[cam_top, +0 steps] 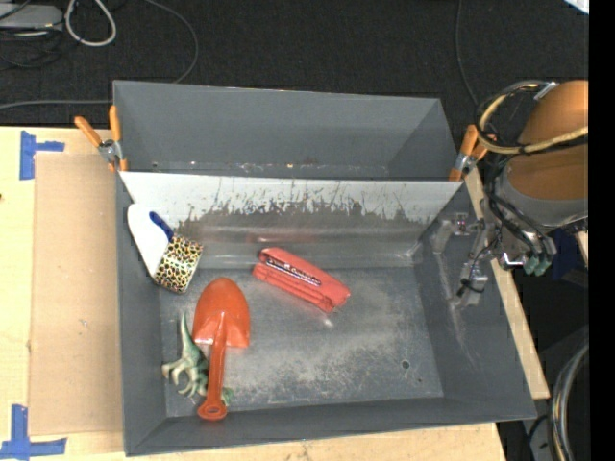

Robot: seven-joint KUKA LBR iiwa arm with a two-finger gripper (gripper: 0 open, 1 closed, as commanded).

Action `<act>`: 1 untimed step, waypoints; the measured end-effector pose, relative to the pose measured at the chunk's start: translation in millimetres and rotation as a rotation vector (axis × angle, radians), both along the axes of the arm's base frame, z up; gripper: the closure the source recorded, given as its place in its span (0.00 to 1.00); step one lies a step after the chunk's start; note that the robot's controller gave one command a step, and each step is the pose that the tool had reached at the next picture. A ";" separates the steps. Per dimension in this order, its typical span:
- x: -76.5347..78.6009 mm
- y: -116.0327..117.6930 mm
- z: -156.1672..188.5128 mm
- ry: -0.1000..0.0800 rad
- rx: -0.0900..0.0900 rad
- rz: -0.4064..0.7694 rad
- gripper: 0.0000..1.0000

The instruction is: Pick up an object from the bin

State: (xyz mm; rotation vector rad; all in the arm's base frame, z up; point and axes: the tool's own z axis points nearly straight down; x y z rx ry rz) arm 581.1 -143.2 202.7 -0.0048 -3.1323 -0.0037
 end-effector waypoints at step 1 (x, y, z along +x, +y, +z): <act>1.7 1.1 4.7 -0.008 -0.001 0.006 0.00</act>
Offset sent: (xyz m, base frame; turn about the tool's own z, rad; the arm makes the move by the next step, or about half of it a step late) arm 0.0211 0.1005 -0.1327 -0.0626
